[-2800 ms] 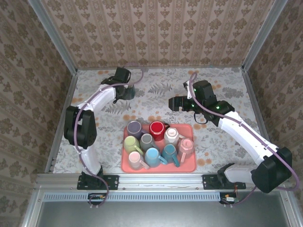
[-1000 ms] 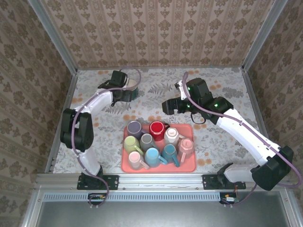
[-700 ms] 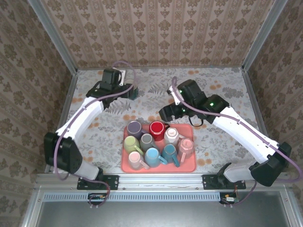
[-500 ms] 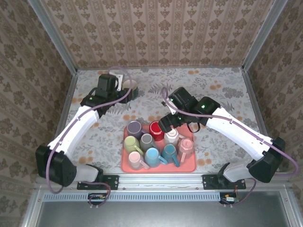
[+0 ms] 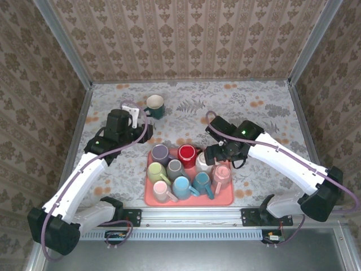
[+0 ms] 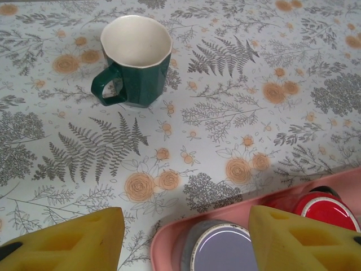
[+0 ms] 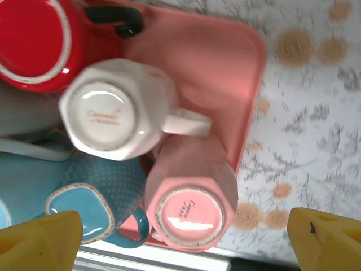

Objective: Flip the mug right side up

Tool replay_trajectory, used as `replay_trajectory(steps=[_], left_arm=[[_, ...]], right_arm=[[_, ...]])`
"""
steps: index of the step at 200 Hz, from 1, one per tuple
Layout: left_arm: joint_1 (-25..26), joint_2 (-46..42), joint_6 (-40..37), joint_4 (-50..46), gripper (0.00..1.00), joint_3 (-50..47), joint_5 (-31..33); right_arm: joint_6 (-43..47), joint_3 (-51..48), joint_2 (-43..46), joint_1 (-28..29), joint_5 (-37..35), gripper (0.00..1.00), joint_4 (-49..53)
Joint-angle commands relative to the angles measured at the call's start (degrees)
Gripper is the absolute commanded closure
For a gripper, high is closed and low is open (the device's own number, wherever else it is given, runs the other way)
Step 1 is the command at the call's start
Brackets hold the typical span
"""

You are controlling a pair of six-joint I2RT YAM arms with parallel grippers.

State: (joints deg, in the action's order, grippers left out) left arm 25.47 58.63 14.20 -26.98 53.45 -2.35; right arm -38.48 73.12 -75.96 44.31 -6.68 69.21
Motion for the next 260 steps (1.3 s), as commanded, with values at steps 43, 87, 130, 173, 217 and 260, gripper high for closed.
replay_trajectory(steps=[43, 87, 130, 173, 217, 260], left_arm=[[1.9, -3.9, 0.1, 1.3, 0.39, -1.6, 4.7], [2.1, -5.2, -1.3, 1.0, 0.39, -2.0, 7.9], [2.1, -6.2, -1.8, 1.0, 0.39, -2.3, 10.5], [2.1, -6.5, -2.3, 1.2, 0.39, -2.6, 11.2], [2.0, -6.3, -2.5, 1.4, 0.38, -2.6, 11.3], [2.1, -6.1, -2.5, 1.5, 0.38, -2.7, 11.2]], right_arm=[[-17.0, -9.4, 4.5, 0.3, 5.4, 0.08, -3.8], [-18.1, -13.1, 3.3, -0.1, 5.8, 0.07, -6.4], [-18.6, -17.5, 2.1, -0.4, 8.8, 0.07, -12.0], [-18.3, -20.2, -1.1, -1.1, 10.1, 0.07, -15.8], [-19.0, -23.4, -1.7, -1.9, 10.4, 0.12, -18.4], [-18.1, -23.3, -0.9, -2.2, 9.2, 0.22, -17.4]])
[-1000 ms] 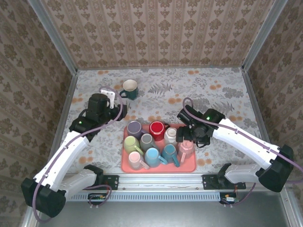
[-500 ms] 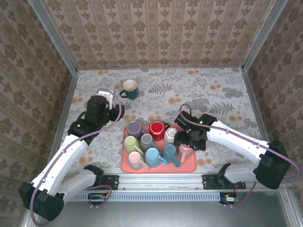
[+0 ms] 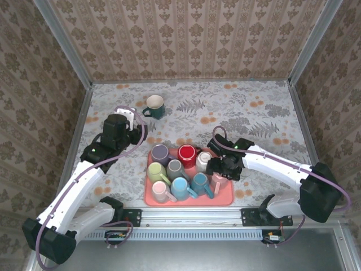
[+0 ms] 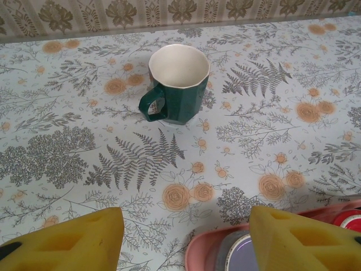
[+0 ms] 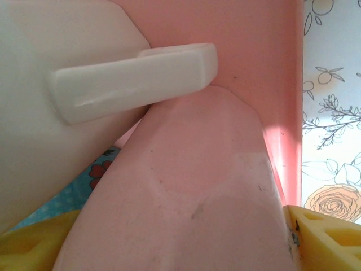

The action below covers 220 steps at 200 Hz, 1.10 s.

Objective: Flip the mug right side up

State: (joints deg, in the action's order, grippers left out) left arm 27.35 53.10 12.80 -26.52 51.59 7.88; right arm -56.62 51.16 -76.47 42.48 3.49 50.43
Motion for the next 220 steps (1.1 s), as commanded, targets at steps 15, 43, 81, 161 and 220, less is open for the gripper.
replay_trajectory(steps=[15, 43, 81, 161, 220], left_arm=[[0.1, -0.4, -1.2, 1.1, 0.38, -0.7, 1.0], [0.0, -0.1, -1.1, 1.2, 0.38, -0.8, 0.8], [0.1, -0.1, -1.1, 1.1, 0.38, -0.7, 0.7], [0.1, 0.1, -1.1, 1.1, 0.38, -0.9, 0.5], [0.1, 0.5, -1.0, 1.2, 0.38, -0.9, 0.3]], right_arm=[[0.3, -0.5, 0.6, -0.4, -1.8, 0.26, 2.3], [0.8, 1.3, 2.4, -0.4, -3.4, 0.34, 4.2], [1.7, 3.5, 3.7, -0.4, -5.1, 0.38, 7.2], [3.4, 9.2, 6.8, -1.6, -9.2, 0.38, 15.0], [7.4, 16.5, 9.3, -5.3, -14.5, 0.4, 19.2]])
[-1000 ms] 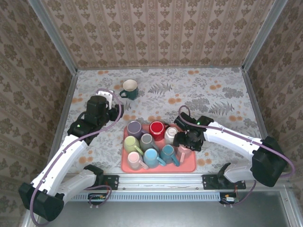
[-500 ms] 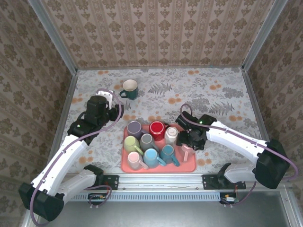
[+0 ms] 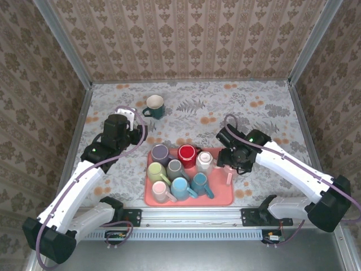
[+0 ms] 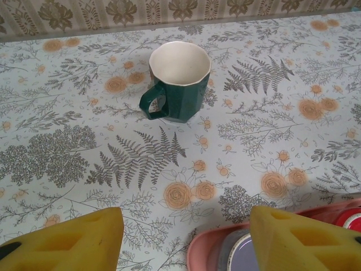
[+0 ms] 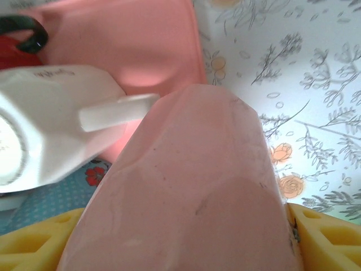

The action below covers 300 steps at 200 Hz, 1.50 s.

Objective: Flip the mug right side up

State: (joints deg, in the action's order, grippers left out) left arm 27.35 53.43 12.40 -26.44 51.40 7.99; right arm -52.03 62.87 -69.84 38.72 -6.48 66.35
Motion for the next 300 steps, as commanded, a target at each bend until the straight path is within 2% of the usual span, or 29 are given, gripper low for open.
replay_trajectory(steps=[1, 56, 100, 142, 147, 167, 191, 213, 251, 275, 300], left_arm=[[0.0, 0.2, -0.6, 1.1, 0.38, -0.7, 0.2], [0.0, 0.8, -0.5, 1.3, 0.38, -0.7, -0.5], [-0.1, 1.9, 0.5, 1.6, 0.38, -0.5, -3.3], [-0.9, 5.4, 4.7, 1.9, 0.37, 2.5, -15.1], [-2.7, 5.8, 5.2, 2.0, 0.37, 3.1, -16.7], [-4.4, 6.8, 8.1, 3.6, 0.36, 4.4, -22.6], [-5.6, 8.2, 11.7, 7.8, 0.33, 4.8, -31.7], [-5.7, 10.2, 17.8, 15.8, 0.32, 3.9, -41.1], [-5.5, 14.4, 32.3, 35.6, 0.27, -0.1, -51.6], [-5.0, 18.7, 41.3, 46.7, 0.26, -0.2, -56.4], [-4.4, 22.1, 51.0, 56.2, 0.26, -0.3, -58.0]], right_arm=[[2.9, 5.0, 2.7, -1.6, -4.7, 0.4, 3.4], [10.0, 14.5, 1.0, -5.6, -9.1, 0.41, 2.8], [16.4, 23.0, -3.6, -7.9, -8.5, 0.42, -3.3], [19.3, 26.0, -6.9, -9.1, -2.5, 0.44, -15.7], [19.3, 25.8, -7.0, -9.3, -1.4, 0.44, -17.5], [18.8, 24.6, -7.8, -10.2, 2.9, 0.45, -25.2], [14.3, 22.1, -8.6, -12.9, 12.2, 0.46, -34.7], [7.1, 17.2, -8.7, -15.0, 21.3, 0.47, -47.1], [-3.3, 11.5, -9.5, -16.7, 31.1, 0.5, -64.3], [-6.9, 8.7, -9.5, -17.3, 34.6, 0.51, -72.5], [-10.5, 5.8, -9.5, -18.1, 37.1, 0.51, -80.3]])
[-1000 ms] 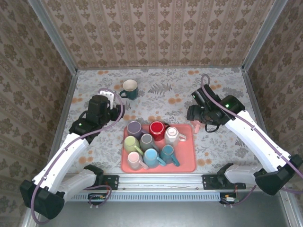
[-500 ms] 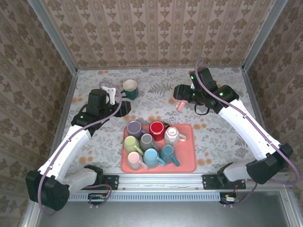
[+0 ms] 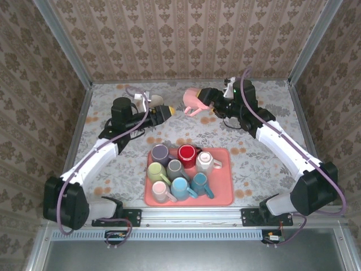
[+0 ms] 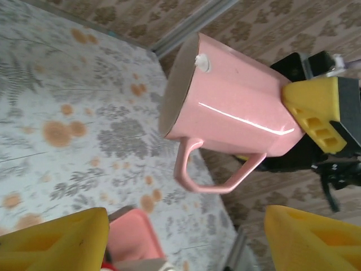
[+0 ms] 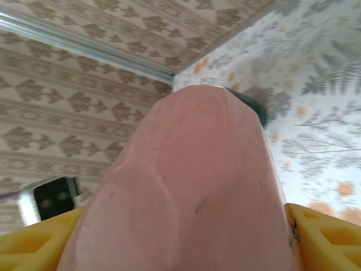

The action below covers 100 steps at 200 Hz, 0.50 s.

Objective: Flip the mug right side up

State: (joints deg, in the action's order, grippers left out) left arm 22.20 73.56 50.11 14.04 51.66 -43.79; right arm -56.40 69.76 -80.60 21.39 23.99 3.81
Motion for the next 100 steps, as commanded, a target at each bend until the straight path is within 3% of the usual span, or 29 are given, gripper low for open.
replay_trajectory(steps=[1, 45, 100], left_arm=[[0.7, 2.0, 13.6, 16.0, 0.26, -0.5, -6.3], [1.2, 6.1, 21.2, 26.6, 0.28, 0.0, -8.8], [1.6, 14.0, 37.8, 51.3, 0.41, 0.1, -12.4]], right_arm=[[-6.3, -1.1, 1.2, -0.8, 6.7, 0.51, -18.2], [-11.5, -3.4, -0.7, -1.2, 11.0, 0.51, -28.7], [-14.6, -3.5, -1.4, -1.3, 15.7, 0.52, -34.4]])
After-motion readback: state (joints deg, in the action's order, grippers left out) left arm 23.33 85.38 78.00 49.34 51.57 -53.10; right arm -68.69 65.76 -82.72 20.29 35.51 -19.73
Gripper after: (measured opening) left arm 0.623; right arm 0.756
